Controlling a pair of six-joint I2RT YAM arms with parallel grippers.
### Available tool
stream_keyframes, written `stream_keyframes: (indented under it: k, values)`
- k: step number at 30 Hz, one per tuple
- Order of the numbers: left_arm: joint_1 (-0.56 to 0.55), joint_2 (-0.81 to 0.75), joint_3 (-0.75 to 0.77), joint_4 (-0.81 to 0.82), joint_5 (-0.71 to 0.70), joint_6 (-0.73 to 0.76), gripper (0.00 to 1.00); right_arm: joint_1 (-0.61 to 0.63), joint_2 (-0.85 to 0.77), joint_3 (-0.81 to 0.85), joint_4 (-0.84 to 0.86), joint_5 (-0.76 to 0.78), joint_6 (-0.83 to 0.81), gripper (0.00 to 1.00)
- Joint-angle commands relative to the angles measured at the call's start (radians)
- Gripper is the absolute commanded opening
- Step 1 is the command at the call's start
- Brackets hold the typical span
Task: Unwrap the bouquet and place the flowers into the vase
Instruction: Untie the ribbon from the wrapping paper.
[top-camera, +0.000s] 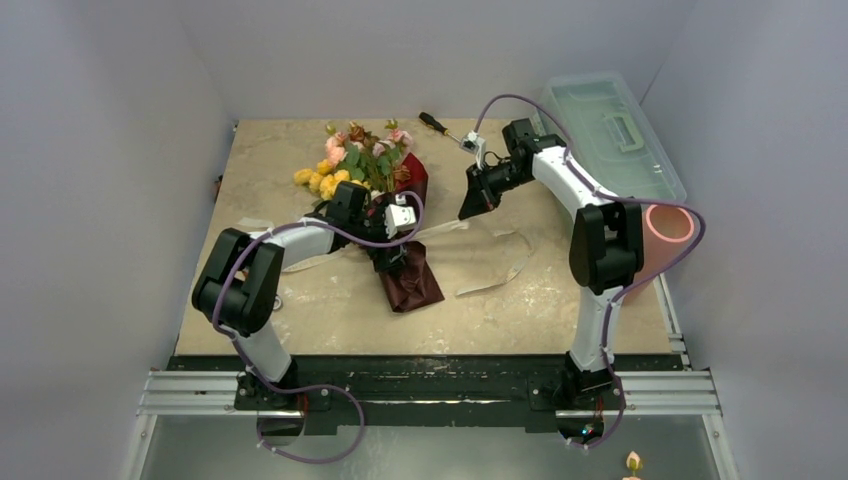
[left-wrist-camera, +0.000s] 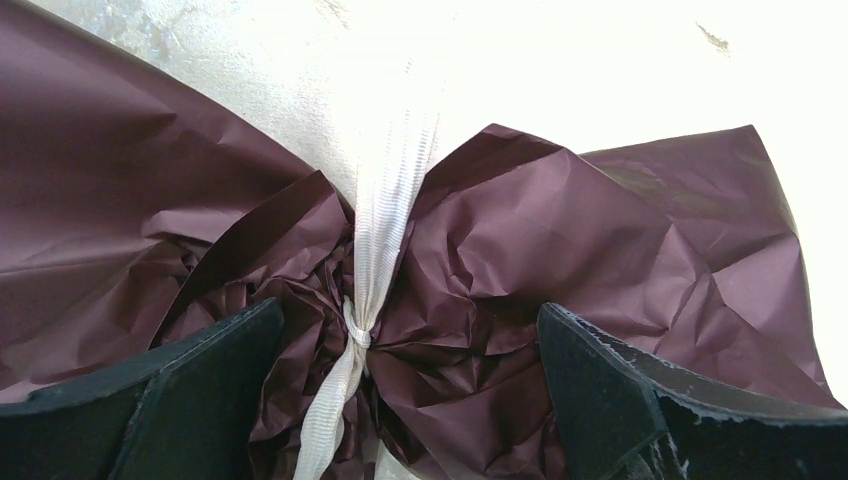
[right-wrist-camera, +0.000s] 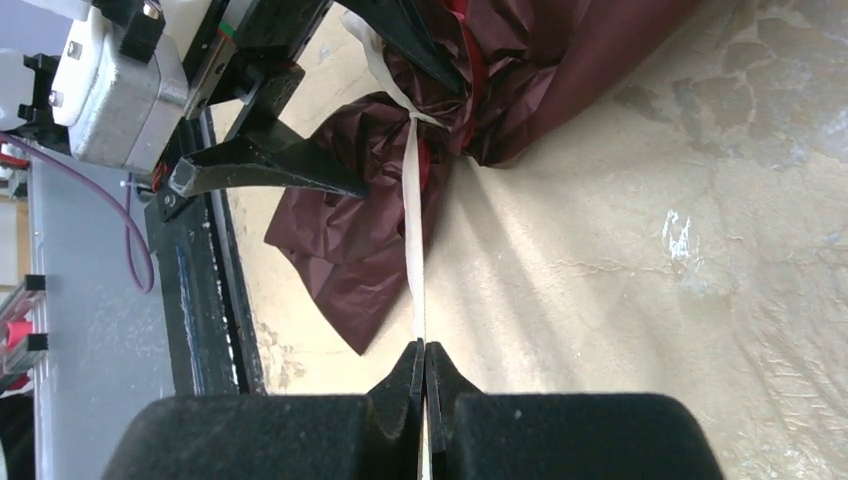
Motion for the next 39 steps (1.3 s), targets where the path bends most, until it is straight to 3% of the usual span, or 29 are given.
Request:
stream_keyframes:
  k: [1, 3, 5, 8, 12, 19, 24, 29, 30, 35, 39]
  values:
    - [0.021, 0.038, -0.003, -0.073, -0.033, 0.010, 1.00, 0.009, 0.007, -0.008, 0.006, 0.036, -0.010, 0.24]
    - [0.021, 0.042, 0.003, -0.080, -0.032, 0.010, 1.00, 0.016, 0.032, -0.003, 0.020, 0.064, -0.011, 0.59]
    - [0.021, 0.047, 0.008, -0.086, -0.032, 0.012, 1.00, 0.024, 0.041, -0.007, 0.057, 0.103, -0.007, 0.72]
    - [0.021, 0.052, 0.007, -0.086, -0.031, 0.008, 1.00, 0.047, 0.063, -0.001, 0.095, 0.135, -0.020, 0.82]
    - [0.021, 0.060, 0.015, -0.090, -0.032, 0.011, 1.00, 0.093, 0.112, 0.039, 0.084, 0.138, -0.053, 0.84]
    - [0.021, 0.066, 0.022, -0.091, -0.037, 0.005, 1.00, 0.168, 0.148, 0.054, -0.125, 0.061, -0.245, 0.85]
    - [0.021, 0.065, 0.018, -0.090, -0.038, 0.003, 1.00, 0.203, 0.127, -0.050, -0.001, 0.090, -0.194, 0.85]
    - [0.021, 0.064, 0.018, -0.088, -0.039, 0.002, 1.00, 0.209, 0.166, -0.062, 0.037, 0.069, -0.167, 0.73]
    - [0.021, 0.063, 0.019, -0.087, -0.040, 0.001, 1.00, 0.208, 0.169, -0.067, 0.043, 0.062, -0.162, 0.65]
    - [0.019, 0.066, 0.016, -0.084, -0.077, -0.008, 1.00, 0.208, 0.136, -0.064, 0.005, 0.017, -0.180, 0.00]
    - [0.018, 0.088, 0.040, -0.142, -0.110, 0.010, 1.00, 0.198, 0.038, -0.069, 0.006, -0.022, -0.158, 0.00]
